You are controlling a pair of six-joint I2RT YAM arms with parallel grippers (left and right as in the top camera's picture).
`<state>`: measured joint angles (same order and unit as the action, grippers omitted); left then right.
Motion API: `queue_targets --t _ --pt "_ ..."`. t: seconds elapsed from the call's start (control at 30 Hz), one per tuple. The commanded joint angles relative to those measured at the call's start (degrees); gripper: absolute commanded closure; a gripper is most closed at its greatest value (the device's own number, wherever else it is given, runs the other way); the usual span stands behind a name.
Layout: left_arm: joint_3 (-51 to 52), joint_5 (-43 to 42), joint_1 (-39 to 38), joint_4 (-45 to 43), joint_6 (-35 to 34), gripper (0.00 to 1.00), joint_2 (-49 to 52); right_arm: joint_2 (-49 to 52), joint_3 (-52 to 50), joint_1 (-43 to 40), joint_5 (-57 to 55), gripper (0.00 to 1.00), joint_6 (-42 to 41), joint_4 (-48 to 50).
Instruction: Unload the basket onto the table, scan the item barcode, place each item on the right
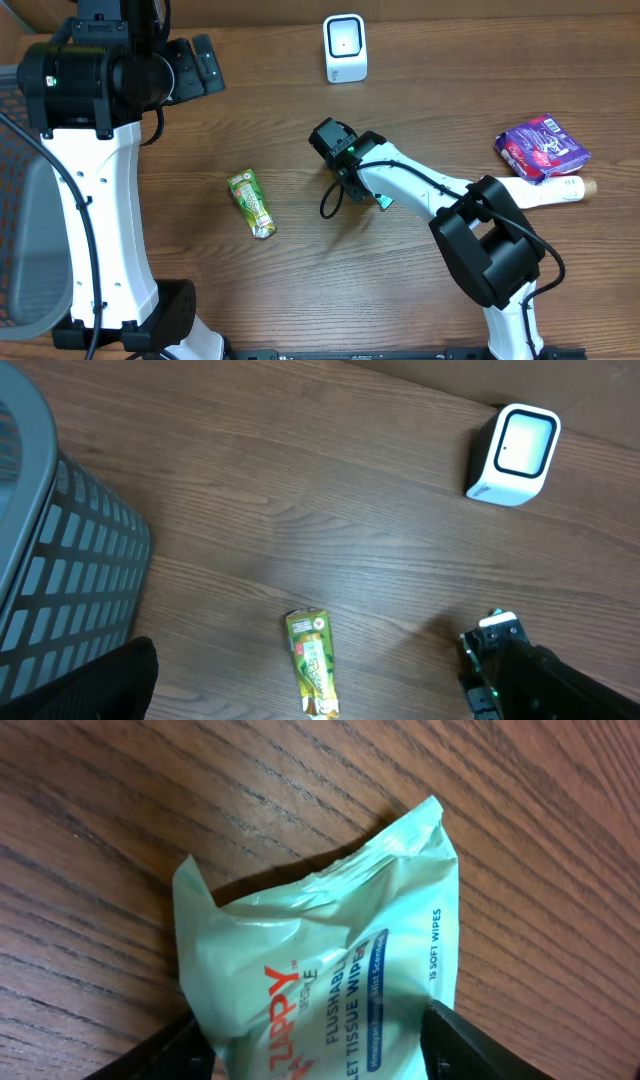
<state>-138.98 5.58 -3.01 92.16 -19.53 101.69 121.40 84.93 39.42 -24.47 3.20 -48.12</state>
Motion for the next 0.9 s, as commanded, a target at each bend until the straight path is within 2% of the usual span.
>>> queue_targets --t 0.0,0.07,0.17,0.2,0.23,0.3,0.5,0.6,0.73,0.87 --pt "0.1 -0.3 0.0 0.0 -0.6 0.0 -0.1 1.1 -4.5 -0.3 1.0 0.39 0.0 0.2" --pt "0.1 -0.3 0.0 0.0 -0.6 0.0 -0.1 1.1 -5.0 -0.3 1.7 0.44 0.0 0.3" --pt "0.1 -0.3 0.0 0.0 -0.6 0.01 -0.1 1.1 -5.0 -0.3 2.3 0.64 0.0 0.3" --pt "0.1 -0.3 0.0 0.0 -0.6 0.0 -0.1 1.1 -4.9 -0.3 2.3 0.78 0.0 0.3" --pt "0.1 -0.3 0.0 0.0 -0.6 0.01 -0.1 1.1 -4.9 -0.3 2.3 0.86 0.0 0.3" --pt "0.1 -0.3 0.0 0.0 -0.6 0.01 -0.1 1.1 -4.9 -0.3 2.2 0.96 0.0 0.3" --pt "0.1 -0.3 0.0 0.0 -0.6 0.0 -0.1 0.5 -1.9 -0.3 2.8 0.96 -4.1 -3.2" --pt "0.1 -0.3 0.0 0.0 -0.6 0.01 -0.1 -1.4 3.0 -0.3 8.8 0.96 -4.3 -8.2" --pt "0.1 -0.3 0.0 0.0 -0.6 0.0 -0.1 -6.6 10.7 -1.4 28.1 0.96 -4.5 -14.1" --pt "0.1 -0.3 0.0 0.0 -0.6 0.0 -0.1 -11.0 11.9 -5.1 53.5 0.96 -7.4 -12.1"
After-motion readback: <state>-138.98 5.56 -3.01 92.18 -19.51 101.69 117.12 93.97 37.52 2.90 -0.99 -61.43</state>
